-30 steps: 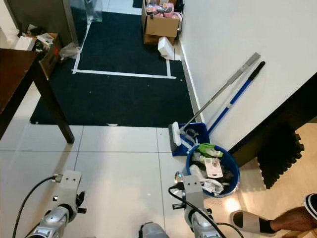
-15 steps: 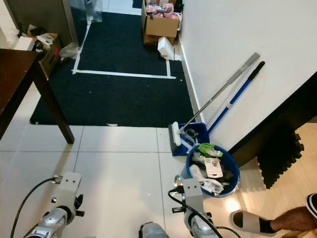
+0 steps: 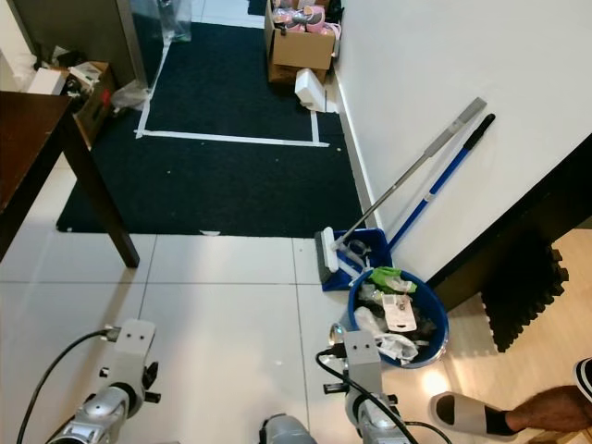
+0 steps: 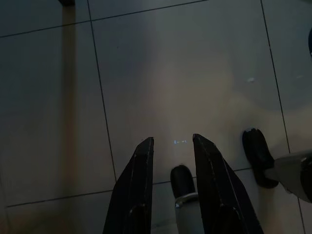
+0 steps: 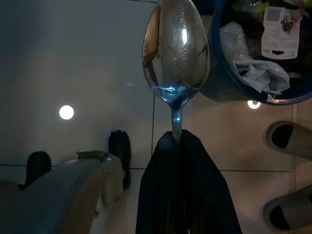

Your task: Setting the table

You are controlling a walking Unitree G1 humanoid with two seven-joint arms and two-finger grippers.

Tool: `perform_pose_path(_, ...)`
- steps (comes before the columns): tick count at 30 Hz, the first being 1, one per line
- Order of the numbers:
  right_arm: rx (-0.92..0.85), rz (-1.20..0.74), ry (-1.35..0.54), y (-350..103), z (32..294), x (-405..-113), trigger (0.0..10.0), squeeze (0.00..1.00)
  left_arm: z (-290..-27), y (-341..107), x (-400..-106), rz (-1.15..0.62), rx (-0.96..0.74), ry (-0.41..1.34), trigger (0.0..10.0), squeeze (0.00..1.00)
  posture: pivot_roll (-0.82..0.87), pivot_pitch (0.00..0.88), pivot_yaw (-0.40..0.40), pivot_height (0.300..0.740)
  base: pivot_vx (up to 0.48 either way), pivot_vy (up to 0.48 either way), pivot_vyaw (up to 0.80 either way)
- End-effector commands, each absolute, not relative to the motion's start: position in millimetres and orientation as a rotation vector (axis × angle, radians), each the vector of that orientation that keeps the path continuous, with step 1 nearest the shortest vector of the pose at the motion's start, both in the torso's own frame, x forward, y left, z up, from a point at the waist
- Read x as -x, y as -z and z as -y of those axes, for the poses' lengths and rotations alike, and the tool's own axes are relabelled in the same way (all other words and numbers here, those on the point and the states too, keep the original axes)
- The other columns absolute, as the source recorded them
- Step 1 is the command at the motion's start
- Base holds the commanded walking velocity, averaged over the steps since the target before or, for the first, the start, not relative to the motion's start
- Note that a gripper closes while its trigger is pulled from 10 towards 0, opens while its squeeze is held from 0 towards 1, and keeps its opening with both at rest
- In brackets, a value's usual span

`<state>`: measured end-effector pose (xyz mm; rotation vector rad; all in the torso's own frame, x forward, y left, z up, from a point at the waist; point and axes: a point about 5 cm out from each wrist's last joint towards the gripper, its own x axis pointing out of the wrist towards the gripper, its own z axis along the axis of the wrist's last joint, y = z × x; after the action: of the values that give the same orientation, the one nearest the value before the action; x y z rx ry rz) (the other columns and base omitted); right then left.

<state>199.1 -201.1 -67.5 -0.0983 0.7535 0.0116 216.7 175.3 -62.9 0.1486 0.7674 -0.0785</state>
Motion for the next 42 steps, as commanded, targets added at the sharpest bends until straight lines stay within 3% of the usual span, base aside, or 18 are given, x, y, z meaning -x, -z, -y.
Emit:
perform_pose_path(1, 0.08, -0.775, -0.002, 70.2, 204.1, -193.9, 10.0, 0.0, -175.1, 67.2, -210.2, -0.793, -0.141, 0.071, 10.0, 0.0, 0.02, 0.068, -0.02, 0.74, 0.0, 0.0, 0.0)
perform_pose_path(10, -0.01, -0.775, 0.017, 69.1, 203.3, -197.2, 10.0, 0.0, -174.8, 66.9, -210.8, -0.791, -0.132, 0.063, 10.0, 0.0, 0.03, 0.068, -0.029, 0.74, 0.0, 0.0, 0.0)
perform_pose_path(15, 0.118, -0.776, -0.027, 68.4, 199.6, -200.0, 10.0, 0.0, -174.7, 66.6, -211.1, -0.787, -0.125, 0.053, 10.0, 0.0, 0.03, 0.067, -0.03, 0.74, 0.0, 0.0, 0.0)
perform_pose_path(42, 0.118, -0.754, -0.027, 64.0, 196.8, -208.8, 10.0, 0.0, -174.6, 61.3, -220.5, -0.764, -0.105, 0.035, 10.0, 0.0, 0.01, 0.06, -0.033, 0.74, 0.0, 0.0, 0.0)
